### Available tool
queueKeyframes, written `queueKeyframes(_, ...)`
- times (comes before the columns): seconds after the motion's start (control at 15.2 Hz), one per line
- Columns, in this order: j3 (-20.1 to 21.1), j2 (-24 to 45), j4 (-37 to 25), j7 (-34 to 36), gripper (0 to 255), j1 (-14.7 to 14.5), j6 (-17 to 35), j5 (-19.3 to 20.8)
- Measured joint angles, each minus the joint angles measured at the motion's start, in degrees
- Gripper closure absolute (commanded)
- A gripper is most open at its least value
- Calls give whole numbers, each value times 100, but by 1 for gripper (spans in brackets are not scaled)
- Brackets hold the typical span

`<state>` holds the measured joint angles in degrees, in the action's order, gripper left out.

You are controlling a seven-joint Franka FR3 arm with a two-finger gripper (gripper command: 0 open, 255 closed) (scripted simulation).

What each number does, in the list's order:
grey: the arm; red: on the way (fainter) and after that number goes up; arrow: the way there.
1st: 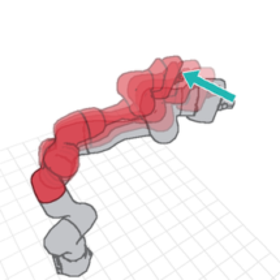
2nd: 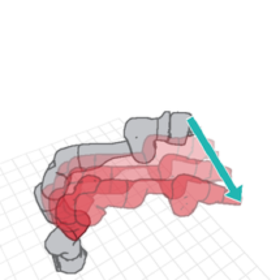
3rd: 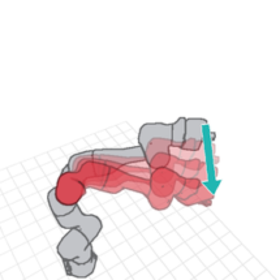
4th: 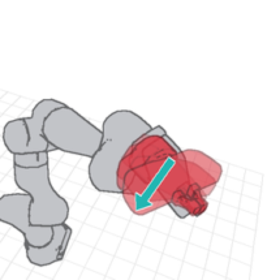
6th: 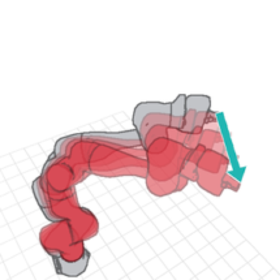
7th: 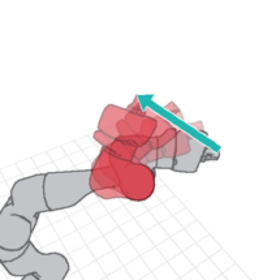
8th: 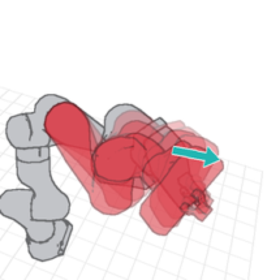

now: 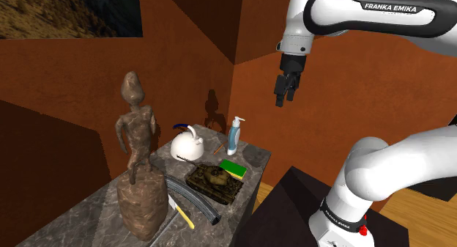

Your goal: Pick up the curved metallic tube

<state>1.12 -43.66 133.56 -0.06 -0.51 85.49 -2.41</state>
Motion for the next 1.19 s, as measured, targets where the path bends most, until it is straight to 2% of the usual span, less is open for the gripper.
queueKeyframes(0.13, 29, 47, 37, 23, 0, -12, 87, -22)
queueKeyframes(0.26, 96, 169, 215, 63, 0, -43, 405, -69)
queueKeyframes(0.66, 416, 851, 623, 280, 0, -182, 1580, -267)
queueKeyframes(1.19, 786, 2168, 736, 517, 0, -306, 3131, -365)
